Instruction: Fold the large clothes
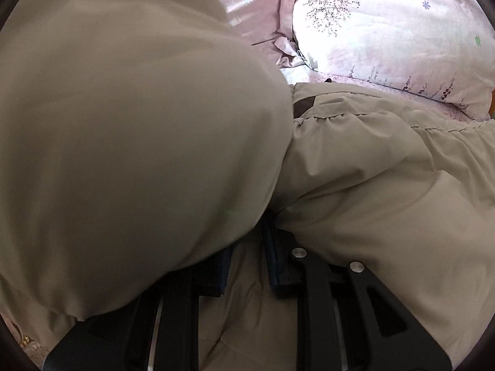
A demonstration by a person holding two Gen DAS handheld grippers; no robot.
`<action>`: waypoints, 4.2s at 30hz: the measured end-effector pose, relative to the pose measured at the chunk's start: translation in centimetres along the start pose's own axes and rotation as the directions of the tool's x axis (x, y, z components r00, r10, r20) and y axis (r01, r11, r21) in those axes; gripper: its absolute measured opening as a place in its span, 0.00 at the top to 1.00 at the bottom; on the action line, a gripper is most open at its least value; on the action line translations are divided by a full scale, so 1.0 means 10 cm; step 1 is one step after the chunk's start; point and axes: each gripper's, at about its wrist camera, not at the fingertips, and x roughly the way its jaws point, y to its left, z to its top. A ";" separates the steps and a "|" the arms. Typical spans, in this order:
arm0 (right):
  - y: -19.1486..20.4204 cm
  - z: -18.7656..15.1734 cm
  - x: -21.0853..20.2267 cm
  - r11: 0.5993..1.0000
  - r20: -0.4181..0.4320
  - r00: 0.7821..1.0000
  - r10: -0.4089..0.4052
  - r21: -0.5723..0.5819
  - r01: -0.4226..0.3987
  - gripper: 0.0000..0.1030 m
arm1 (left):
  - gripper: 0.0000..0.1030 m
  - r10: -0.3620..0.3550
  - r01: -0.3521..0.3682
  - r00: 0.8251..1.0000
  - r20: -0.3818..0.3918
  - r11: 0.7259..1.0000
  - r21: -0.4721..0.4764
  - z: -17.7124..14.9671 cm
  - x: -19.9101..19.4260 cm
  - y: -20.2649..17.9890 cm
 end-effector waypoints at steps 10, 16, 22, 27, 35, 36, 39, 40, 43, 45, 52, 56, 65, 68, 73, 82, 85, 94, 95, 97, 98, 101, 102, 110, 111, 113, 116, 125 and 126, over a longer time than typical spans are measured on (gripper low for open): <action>-0.18 -0.13 -0.24 0.997 0.037 0.998 0.054 0.053 -0.056 0.80 | 0.51 -0.053 0.056 0.997 -0.052 0.997 0.058 -0.04 0.27 -0.29; -0.55 -0.33 -0.72 0.987 0.149 0.986 0.080 0.128 -0.100 0.80 | 0.50 -0.117 0.126 0.988 -0.101 0.988 0.086 -0.10 0.47 -0.49; -1.04 -0.50 -1.13 0.978 0.212 0.975 -0.067 0.205 0.023 0.79 | 0.49 -0.198 0.223 0.961 -0.194 0.968 0.116 -0.33 0.79 -0.78; -1.51 -0.62 -1.35 0.944 0.205 0.962 -0.180 0.310 0.110 0.79 | 0.49 -0.238 0.274 0.933 -0.269 0.956 0.102 -0.52 1.09 -0.90; -2.06 -0.75 -1.66 0.877 0.209 0.932 -0.294 0.447 0.176 0.68 | 0.45 -0.253 0.314 0.902 -0.349 0.941 0.130 -0.80 1.40 -1.13; -2.12 -0.77 -1.73 0.870 0.220 0.930 -0.296 0.464 0.168 0.68 | 0.44 -0.248 0.316 0.900 -0.360 0.938 0.143 -0.85 1.43 -1.16; -2.23 -0.69 -1.97 0.870 0.286 0.925 -0.252 0.486 0.086 0.66 | 0.41 -0.234 0.318 0.896 -0.377 0.931 0.178 -0.94 1.49 -1.22; -2.26 -0.64 -2.05 0.877 0.319 0.924 -0.212 0.479 0.035 0.58 | 0.41 -0.229 0.319 0.896 -0.381 0.928 0.192 -0.98 1.51 -1.24; -2.24 -0.46 -2.15 0.904 0.378 0.924 -0.065 0.414 -0.106 0.46 | 0.37 -0.213 0.320 0.895 -0.392 0.918 0.233 -1.07 1.52 -1.31; -2.17 -0.31 -2.11 0.912 0.374 0.925 0.073 0.350 -0.213 0.46 | 0.35 -0.199 0.319 0.896 -0.397 0.910 0.263 -1.12 1.53 -1.36; -1.88 -0.10 -1.84 0.894 0.292 0.915 0.278 0.270 -0.358 0.46 | 0.32 -0.145 0.300 0.903 -0.405 0.887 0.351 -1.26 1.56 -1.46; -1.77 -0.07 -1.84 0.898 0.285 0.910 0.302 0.236 -0.372 0.46 | 0.30 -0.127 0.296 0.903 -0.411 0.876 0.382 -1.31 1.57 -1.50; -1.50 0.05 -1.66 0.954 0.184 0.953 0.243 0.135 -0.269 0.47 | 0.26 -0.099 0.286 0.905 -0.415 0.862 0.419 -1.40 1.58 -1.55; -1.45 0.05 -1.64 0.966 0.177 0.961 0.213 0.109 -0.234 0.59 | 0.25 -0.092 0.279 0.908 -0.409 0.861 0.426 -1.40 1.58 -1.55; -1.39 0.02 -1.63 0.976 0.194 0.963 0.185 0.076 -0.203 0.81 | 0.24 -0.092 0.275 0.910 -0.404 0.863 0.423 -1.40 1.54 -1.57; -1.45 0.06 -1.70 0.979 0.239 0.960 0.146 0.103 -0.175 0.87 | 0.14 -0.093 0.249 0.938 -0.335 0.851 0.462 -1.19 1.11 -1.61; -1.48 0.06 -1.74 0.982 0.251 0.960 0.127 0.106 -0.157 0.88 | 0.09 -0.061 0.175 0.967 -0.248 0.864 0.473 -0.94 0.89 -1.49; -1.65 0.03 -1.85 0.989 0.276 0.960 0.042 0.121 -0.079 0.89 | 0.07 0.241 -0.174 0.961 -0.134 0.907 0.382 -0.34 0.93 -0.82; -1.69 0.02 -1.86 0.990 0.279 0.960 0.030 0.127 -0.067 0.89 | 0.07 0.263 -0.195 0.955 -0.136 0.904 0.381 -0.32 0.96 -0.76; -1.77 0.02 -1.87 0.989 0.284 0.959 0.010 0.139 -0.051 0.89 | 0.07 0.295 -0.220 0.944 -0.151 0.899 0.379 -0.33 1.03 -0.69; -1.79 0.01 -1.87 0.989 0.285 0.959 0.001 0.143 -0.044 0.89 | 0.07 0.314 -0.235 0.936 -0.160 0.894 0.380 -0.34 1.08 -0.65; -1.91 -0.02 -1.84 0.986 0.276 0.961 -0.023 0.164 -0.024 0.89 | 0.07 0.342 -0.252 0.921 -0.185 0.888 0.384 -0.42 1.19 -0.59; -1.96 -0.03 -1.82 0.984 0.272 0.962 -0.025 0.175 -0.024 0.89 | 0.07 0.347 -0.255 0.918 -0.191 0.887 0.386 -0.44 1.21 -0.58; -2.30 -0.19 -1.73 0.963 0.264 0.964 -0.032 0.265 -0.040 0.89 | 0.05 0.352 -0.257 0.917 -0.187 0.881 0.397 -0.40 1.28 -0.57; -2.32 -0.20 -1.72 0.962 0.264 0.964 -0.029 0.269 -0.045 0.89 | 0.05 0.355 -0.259 0.916 -0.187 0.880 0.398 -0.39 1.29 -0.57; -2.38 -0.24 -1.70 0.958 0.263 0.965 -0.023 0.282 -0.054 0.89 | 0.05 0.360 -0.263 0.914 -0.190 0.878 0.400 -0.38 1.32 -0.56; -2.43 -0.27 -1.66 0.954 0.258 0.966 -0.015 0.294 -0.063 0.88 | 0.05 0.368 -0.268 0.909 -0.195 0.876 0.401 -0.38 1.37 -0.54; -2.52 -0.45 -1.43 0.933 0.242 0.970 0.023 0.342 -0.108 0.88 | 0.02 0.376 -0.257 0.899 -0.224 0.868 0.425 -0.49 1.47 -0.56; -2.53 -0.47 -1.41 0.930 0.243 0.969 0.029 0.350 -0.116 0.88 | 0.02 0.378 -0.256 0.897 -0.228 0.866 0.430 -0.51 1.48 -0.56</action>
